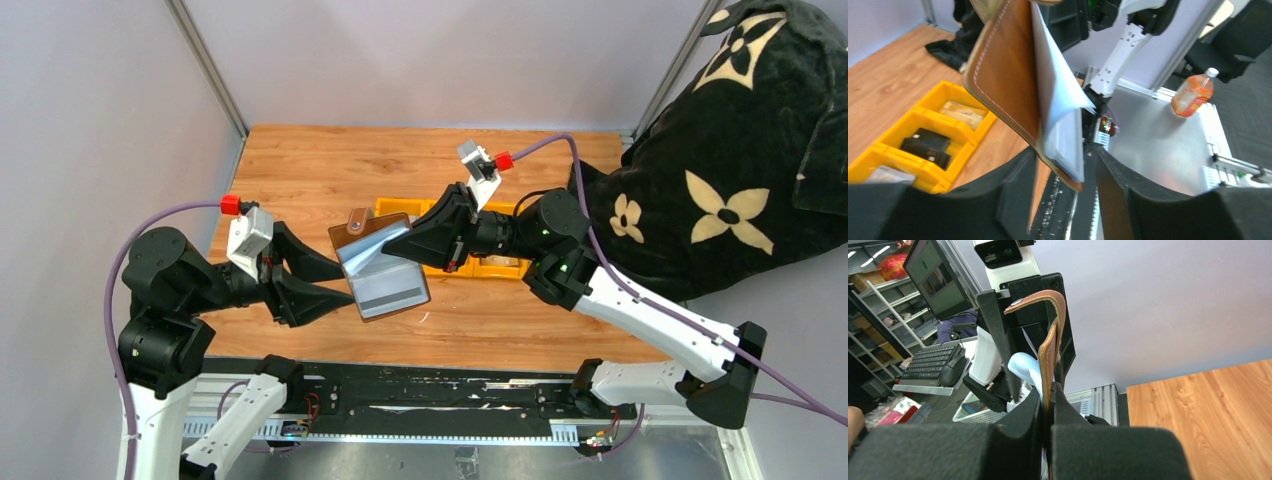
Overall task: Take the credit cards out of the card holder
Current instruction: Open the card holder at the center of the board.
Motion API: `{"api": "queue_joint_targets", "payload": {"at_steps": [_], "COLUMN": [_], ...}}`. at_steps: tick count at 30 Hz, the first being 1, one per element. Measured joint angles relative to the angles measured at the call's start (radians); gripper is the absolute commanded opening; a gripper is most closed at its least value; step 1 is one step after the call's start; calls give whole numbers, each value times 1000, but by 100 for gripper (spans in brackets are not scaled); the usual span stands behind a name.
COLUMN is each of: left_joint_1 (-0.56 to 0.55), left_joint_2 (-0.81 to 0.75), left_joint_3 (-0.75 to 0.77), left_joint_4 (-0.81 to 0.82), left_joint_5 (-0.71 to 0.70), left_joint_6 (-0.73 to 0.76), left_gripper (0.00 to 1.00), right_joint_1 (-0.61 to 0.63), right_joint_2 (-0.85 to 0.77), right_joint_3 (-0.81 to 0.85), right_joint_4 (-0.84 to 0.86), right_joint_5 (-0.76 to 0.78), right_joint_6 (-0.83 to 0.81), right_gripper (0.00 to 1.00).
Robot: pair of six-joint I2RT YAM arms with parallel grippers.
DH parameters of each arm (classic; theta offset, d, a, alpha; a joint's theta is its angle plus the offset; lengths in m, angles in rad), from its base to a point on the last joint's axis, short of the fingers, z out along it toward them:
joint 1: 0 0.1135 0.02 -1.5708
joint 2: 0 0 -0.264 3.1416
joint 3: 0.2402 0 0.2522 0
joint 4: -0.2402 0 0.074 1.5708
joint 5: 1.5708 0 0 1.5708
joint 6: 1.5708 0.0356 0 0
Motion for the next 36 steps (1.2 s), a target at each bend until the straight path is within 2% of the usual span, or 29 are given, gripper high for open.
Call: {"api": "queue_joint_targets", "payload": {"at_steps": [3, 9, 13, 15, 18, 19, 22, 29, 34, 36], "left_joint_1": [0, 0, 0, 0, 0, 0, 0, 0, 0, 0], "left_joint_2": [-1, -2, -3, -5, -8, -8, -6, 24, 45, 47], "left_joint_3": [-33, -77, -77, -77, -77, -77, -79, -81, -81, -81], "left_joint_4": [38, 91, 108, 116, 122, 124, 137, 227, 287, 297], "left_joint_5": [-38, -87, -98, -102, -113, -117, -125, -117, -95, -90], "left_joint_6": [0, -36, -45, -49, -64, -70, -111, -289, -394, -411], "left_gripper": [34, 23, 9, 1, 0, 0, 0, 0, 0, 0], "right_joint_1": [1, 15, 19, 21, 21, 21, 28, 32, 34, 34], "right_joint_2": [35, 88, 89, 90, 96, 98, 97, 24, -41, -63], "right_joint_3": [6, 18, 27, 34, 43, 44, 33, -149, -209, -210], "right_joint_4": [25, 40, 38, 38, 38, 41, 64, 127, 137, 136], "right_joint_5": [-8, -14, -13, -14, -22, -29, -69, -155, -157, -155], "right_joint_6": [41, 64, 62, 58, 54, 56, 50, 35, -7, -33], "right_gripper": [0, 0, 0, 11, 39, 44, 51, 49, 36, 34]}}
